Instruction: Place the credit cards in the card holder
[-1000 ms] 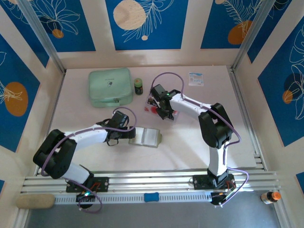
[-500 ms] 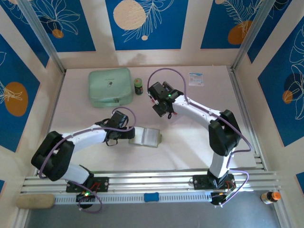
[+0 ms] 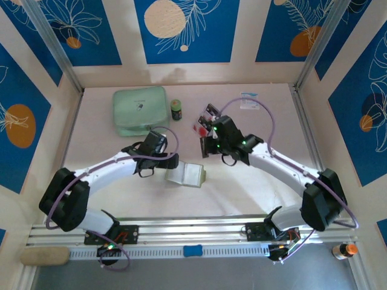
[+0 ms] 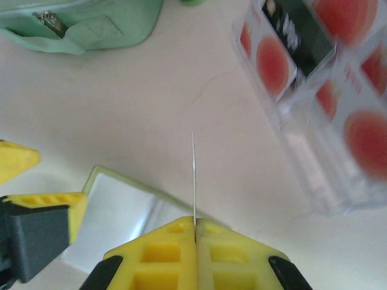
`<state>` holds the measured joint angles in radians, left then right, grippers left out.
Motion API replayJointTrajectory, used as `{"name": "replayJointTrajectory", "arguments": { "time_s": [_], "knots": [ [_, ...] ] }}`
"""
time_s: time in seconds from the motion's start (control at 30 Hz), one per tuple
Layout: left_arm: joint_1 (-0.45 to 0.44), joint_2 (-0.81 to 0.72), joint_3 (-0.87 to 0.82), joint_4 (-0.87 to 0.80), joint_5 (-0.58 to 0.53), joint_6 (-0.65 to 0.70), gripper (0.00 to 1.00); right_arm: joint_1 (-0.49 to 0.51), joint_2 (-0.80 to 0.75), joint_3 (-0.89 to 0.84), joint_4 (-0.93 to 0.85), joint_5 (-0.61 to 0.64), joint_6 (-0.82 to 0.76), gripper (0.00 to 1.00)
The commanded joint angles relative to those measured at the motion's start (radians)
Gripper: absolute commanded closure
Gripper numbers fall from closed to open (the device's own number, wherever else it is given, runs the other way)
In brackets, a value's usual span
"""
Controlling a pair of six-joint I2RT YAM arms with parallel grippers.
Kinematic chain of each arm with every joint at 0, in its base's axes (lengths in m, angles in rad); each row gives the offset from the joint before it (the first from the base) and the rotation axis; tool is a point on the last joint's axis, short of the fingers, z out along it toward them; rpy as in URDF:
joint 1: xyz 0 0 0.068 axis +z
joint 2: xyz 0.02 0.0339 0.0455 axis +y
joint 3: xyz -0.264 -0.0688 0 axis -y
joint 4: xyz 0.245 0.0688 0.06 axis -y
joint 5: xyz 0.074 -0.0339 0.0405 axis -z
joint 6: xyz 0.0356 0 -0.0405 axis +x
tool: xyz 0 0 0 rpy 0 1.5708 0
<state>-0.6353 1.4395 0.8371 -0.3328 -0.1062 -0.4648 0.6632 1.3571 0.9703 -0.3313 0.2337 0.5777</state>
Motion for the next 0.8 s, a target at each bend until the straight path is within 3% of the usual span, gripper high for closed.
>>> {"name": "replayJointTrajectory", "arguments": {
  "time_s": [0.0,0.23,0.5,0.77],
  "knots": [
    [-0.04,0.043,0.036,-0.046,-0.014,0.068,0.0,-0.007,-0.071,-0.159,0.269,-0.117,0.283,1.0],
    [-0.096,0.105,0.033,-0.061,-0.093,0.109,0.0,0.047,-0.075,-0.403,0.57,-0.097,0.472,1.0],
    [-0.098,0.098,-0.011,-0.091,-0.199,0.062,0.0,0.139,0.048,-0.423,0.731,-0.053,0.496,1.0],
    [-0.097,0.088,-0.049,-0.094,-0.213,0.021,0.0,0.154,0.142,-0.42,0.819,-0.051,0.501,1.0]
  ]
}}
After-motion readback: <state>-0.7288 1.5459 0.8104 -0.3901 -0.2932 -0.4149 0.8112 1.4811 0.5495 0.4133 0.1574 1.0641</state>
